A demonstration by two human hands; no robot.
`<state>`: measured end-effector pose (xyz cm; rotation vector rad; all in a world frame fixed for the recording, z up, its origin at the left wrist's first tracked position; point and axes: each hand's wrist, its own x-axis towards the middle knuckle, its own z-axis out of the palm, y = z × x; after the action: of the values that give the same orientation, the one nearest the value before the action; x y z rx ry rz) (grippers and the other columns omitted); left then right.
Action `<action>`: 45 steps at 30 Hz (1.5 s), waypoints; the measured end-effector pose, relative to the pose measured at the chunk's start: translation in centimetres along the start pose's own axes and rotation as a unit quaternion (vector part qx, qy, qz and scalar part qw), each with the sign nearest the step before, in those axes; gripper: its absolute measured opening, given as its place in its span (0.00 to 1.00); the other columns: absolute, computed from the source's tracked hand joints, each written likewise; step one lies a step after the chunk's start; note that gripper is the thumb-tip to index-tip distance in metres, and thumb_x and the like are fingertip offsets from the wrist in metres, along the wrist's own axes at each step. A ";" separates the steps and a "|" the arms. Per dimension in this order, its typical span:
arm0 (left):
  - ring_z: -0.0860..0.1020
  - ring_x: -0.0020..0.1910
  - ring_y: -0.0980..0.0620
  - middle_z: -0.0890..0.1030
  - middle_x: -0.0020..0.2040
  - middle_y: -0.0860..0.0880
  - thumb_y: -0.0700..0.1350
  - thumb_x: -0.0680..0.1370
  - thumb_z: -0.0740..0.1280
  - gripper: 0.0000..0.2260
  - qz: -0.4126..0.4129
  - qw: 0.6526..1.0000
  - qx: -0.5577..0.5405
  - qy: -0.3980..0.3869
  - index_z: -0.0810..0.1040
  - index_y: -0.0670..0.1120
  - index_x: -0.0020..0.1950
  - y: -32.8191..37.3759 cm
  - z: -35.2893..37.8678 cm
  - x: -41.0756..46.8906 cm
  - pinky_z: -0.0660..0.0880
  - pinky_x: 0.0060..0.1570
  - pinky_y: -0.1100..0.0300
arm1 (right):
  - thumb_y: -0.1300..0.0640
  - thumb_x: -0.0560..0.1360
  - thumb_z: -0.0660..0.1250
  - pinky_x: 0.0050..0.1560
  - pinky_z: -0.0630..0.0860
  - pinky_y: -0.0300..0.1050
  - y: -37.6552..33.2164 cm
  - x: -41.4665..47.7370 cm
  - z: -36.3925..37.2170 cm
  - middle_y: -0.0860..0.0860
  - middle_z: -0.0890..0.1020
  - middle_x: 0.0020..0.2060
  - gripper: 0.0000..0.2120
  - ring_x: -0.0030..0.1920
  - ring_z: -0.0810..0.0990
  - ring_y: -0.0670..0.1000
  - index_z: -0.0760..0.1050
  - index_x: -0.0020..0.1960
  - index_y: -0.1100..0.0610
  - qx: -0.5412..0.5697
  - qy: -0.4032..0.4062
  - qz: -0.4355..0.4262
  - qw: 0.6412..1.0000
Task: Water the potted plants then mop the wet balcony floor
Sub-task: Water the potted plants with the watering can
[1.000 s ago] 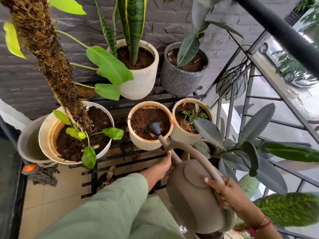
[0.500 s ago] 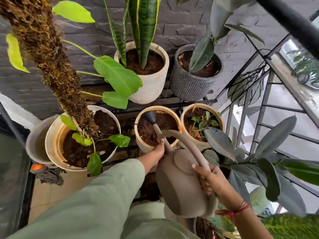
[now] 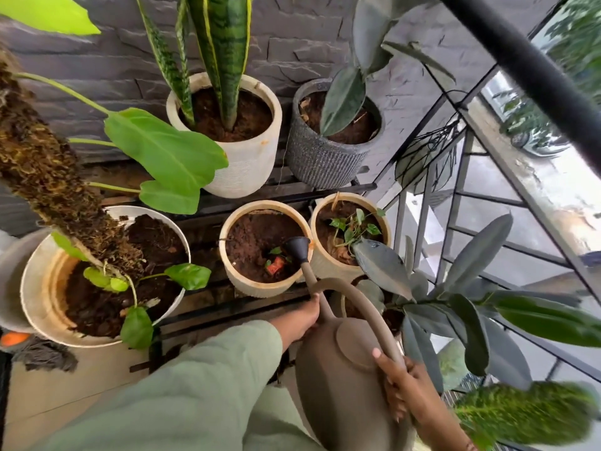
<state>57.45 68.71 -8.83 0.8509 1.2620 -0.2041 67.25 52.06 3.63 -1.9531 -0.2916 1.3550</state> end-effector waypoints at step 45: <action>0.73 0.63 0.43 0.73 0.67 0.43 0.64 0.80 0.45 0.29 0.034 0.984 -0.116 0.131 0.66 0.50 0.72 -6.6 -1.1 -4.9 0.69 0.65 0.48 | 0.56 0.68 0.76 0.20 0.64 0.38 2.5 -3.2 0.8 0.53 0.68 0.18 0.20 0.17 0.65 0.49 0.68 0.26 0.59 -0.174 -0.048 -0.061 0.982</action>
<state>51.24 63.43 -7.44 0.7337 1.4660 0.1130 64.62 48.85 4.11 -2.1124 -0.7262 1.3907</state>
